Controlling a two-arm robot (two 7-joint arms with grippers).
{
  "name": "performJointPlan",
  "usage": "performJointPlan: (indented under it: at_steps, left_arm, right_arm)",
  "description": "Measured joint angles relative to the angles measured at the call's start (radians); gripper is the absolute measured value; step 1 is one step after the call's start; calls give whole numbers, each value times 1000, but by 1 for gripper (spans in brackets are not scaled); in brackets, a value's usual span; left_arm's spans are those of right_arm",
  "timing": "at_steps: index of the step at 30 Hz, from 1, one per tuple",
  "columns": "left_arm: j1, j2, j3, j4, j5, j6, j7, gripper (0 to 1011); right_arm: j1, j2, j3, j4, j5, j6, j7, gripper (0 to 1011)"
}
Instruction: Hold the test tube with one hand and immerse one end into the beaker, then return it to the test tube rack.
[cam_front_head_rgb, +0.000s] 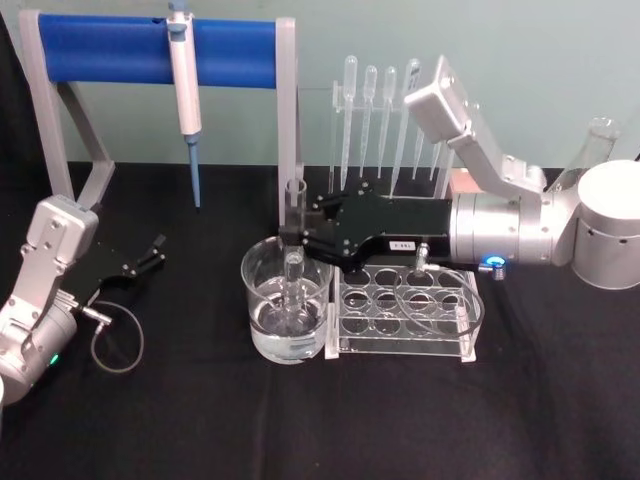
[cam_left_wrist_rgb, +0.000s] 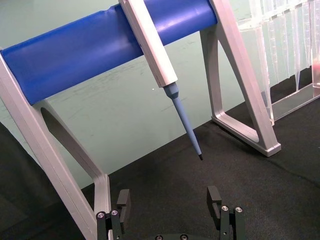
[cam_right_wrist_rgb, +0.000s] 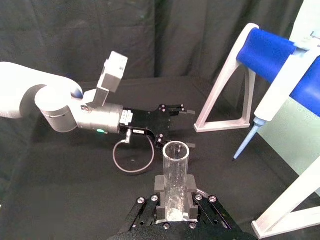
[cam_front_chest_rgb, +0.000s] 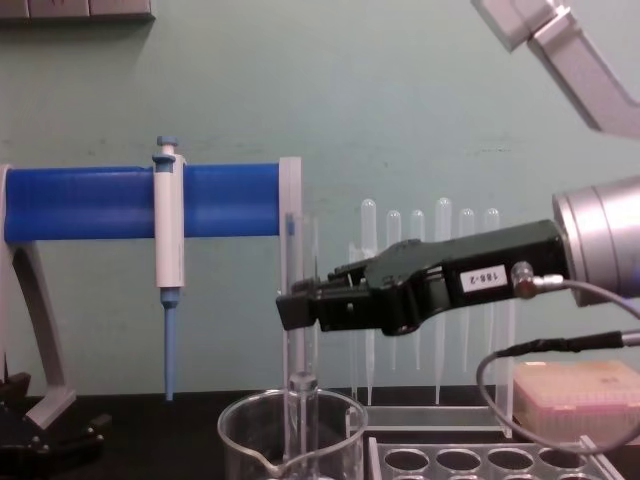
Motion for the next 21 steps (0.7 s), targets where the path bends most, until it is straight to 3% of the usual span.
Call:
performJointPlan:
  at_steps: [21]
  left_arm:
    - [0, 0, 0, 0, 0, 0, 0, 1000]
  right_arm:
    - [-53, -38, 16, 42, -51, -21, -31, 239]
